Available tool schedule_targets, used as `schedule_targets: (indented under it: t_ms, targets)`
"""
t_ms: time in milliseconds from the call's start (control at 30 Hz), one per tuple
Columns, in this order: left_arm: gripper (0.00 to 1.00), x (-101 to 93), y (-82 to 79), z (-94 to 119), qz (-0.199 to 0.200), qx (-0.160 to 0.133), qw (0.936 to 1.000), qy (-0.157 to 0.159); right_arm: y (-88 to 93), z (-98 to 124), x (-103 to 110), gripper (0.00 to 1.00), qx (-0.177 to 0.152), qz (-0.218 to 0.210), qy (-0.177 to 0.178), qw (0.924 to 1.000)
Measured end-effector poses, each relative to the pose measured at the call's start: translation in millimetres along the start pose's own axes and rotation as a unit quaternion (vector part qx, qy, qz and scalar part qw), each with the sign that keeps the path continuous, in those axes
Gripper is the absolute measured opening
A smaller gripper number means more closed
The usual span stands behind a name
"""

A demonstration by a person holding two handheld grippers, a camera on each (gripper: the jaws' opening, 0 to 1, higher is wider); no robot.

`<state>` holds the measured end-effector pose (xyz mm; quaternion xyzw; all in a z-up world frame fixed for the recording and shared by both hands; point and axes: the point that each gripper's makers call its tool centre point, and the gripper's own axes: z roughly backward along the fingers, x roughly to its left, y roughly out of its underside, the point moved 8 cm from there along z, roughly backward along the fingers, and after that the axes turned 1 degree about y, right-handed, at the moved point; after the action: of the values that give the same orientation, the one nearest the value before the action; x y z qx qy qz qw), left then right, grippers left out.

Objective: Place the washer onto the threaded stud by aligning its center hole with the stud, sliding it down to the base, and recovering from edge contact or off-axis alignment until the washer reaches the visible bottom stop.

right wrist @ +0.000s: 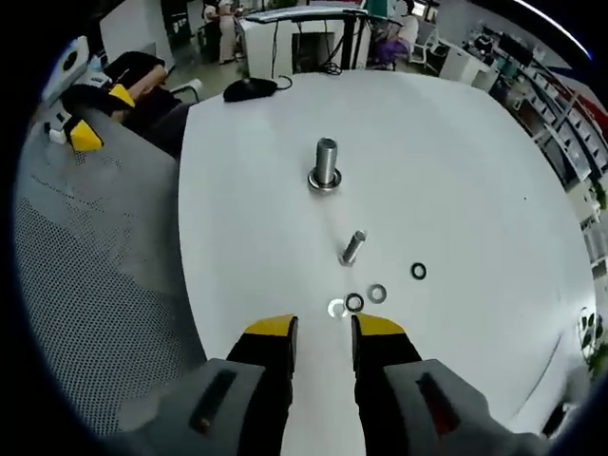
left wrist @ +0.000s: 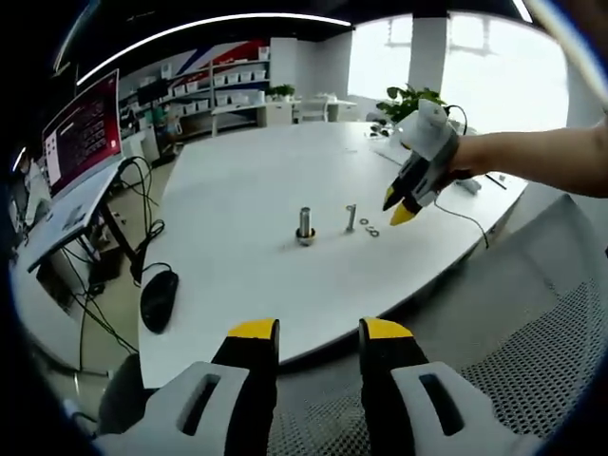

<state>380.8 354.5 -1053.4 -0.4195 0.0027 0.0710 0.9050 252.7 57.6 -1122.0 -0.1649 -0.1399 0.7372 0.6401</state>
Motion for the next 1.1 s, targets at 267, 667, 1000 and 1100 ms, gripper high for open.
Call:
schedule_targets:
  t_ms: [267,667,1000,1100]
  targets:
    - [0.32,0.1,-0.1,0.1,0.001,0.000,1.0000,-0.004,7.1,-31.1,-7.0,0.24,0.036,-0.012,-0.010,0.9992]
    - [0.32,1.0,0.7,-1.1,-0.004,0.010,0.9999,-0.004,6.5,-40.8,-10.0,0.24,0.052,0.018,-0.027,0.9981]
    - [0.31,1.8,1.1,-1.6,-0.004,0.011,0.9999,-0.005,1.3,-44.9,-10.7,0.24,0.058,0.016,-0.029,0.9978]
    - [0.31,2.0,1.5,-1.7,-0.004,0.011,0.9999,-0.005,1.3,-45.2,-11.5,0.23,0.057,0.016,-0.030,0.9978]
